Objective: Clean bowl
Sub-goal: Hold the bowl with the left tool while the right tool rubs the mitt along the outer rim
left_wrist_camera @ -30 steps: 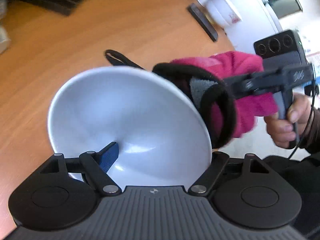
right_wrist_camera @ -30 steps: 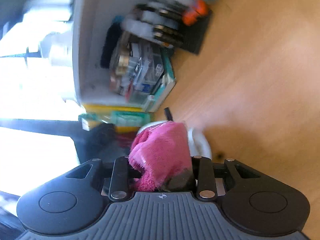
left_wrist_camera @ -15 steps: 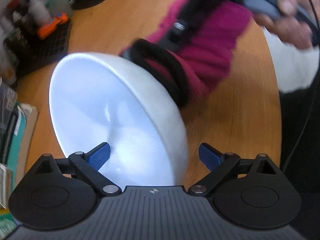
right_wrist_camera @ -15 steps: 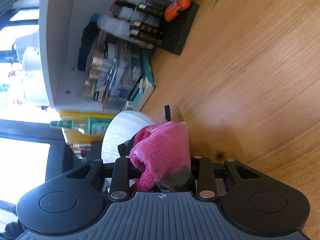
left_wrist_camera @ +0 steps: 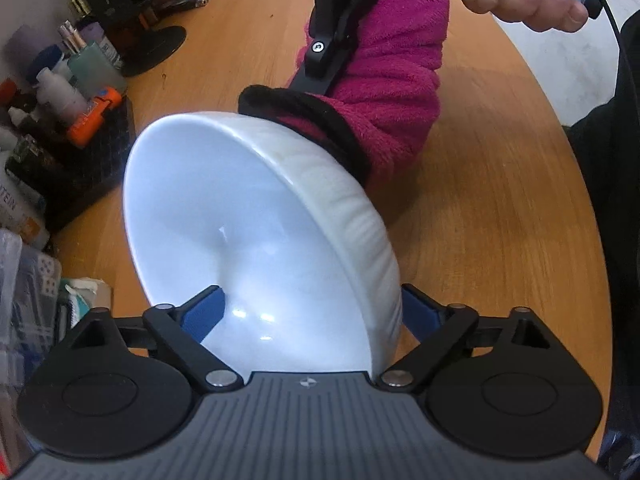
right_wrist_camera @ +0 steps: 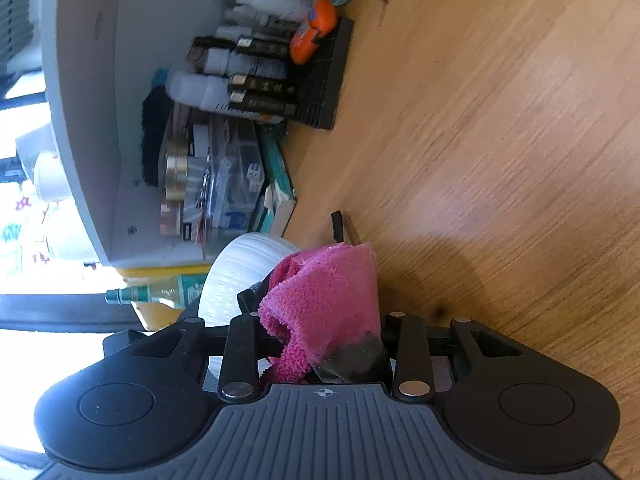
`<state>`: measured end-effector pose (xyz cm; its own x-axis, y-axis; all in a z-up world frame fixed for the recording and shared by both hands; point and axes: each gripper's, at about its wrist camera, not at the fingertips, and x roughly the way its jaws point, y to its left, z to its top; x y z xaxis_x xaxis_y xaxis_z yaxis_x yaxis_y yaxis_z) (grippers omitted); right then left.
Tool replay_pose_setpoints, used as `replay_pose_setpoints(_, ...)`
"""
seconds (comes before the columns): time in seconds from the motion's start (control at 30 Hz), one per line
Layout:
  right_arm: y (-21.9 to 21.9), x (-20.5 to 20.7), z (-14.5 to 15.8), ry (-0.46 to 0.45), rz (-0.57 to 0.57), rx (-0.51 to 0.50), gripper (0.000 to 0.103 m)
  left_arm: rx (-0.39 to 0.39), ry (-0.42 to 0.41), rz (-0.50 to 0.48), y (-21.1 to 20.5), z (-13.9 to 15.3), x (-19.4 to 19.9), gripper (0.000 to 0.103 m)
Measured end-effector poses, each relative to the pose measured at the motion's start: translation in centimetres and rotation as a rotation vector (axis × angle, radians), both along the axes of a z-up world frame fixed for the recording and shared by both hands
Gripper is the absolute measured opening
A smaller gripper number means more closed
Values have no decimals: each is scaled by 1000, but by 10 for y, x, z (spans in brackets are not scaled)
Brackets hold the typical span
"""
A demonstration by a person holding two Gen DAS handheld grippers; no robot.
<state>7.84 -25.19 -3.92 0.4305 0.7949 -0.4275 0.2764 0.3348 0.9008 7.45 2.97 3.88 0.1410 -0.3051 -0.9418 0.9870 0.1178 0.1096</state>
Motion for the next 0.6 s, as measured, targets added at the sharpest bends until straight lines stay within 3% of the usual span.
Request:
replay_pose_setpoints(0.03, -1, 0, -1, 3, -1, 2, 35, 4, 9, -9, -1, 2, 2, 63)
replay_pose_setpoints(0.07, -2, 1, -2, 7, -3, 3, 35, 9, 17, -18, -3, 5, 5, 51)
replay_pose_setpoints(0.17, -5, 2, -4, 17, -10, 3, 35, -3, 65, 27, -9, 9, 12, 37)
replay_pose_setpoints(0.27, -11, 4, -5, 21, -26, 7, 36, -108, 251, 225, -1, 18, 33, 34)
replay_pose_setpoints(0.43, -21, 1, 4, 6, -21, 50, 37, -270, 551, 496, 17, 12, 54, 37)
replay_pose_setpoints(0.53, -21, -11, 19, 6, -17, 201, 37, -331, 676, 637, 30, 3, 63, 44)
replay_pose_setpoints(0.6, -17, -19, 32, -4, -4, 270, 37, -344, 707, 663, 33, -1, 66, 45)
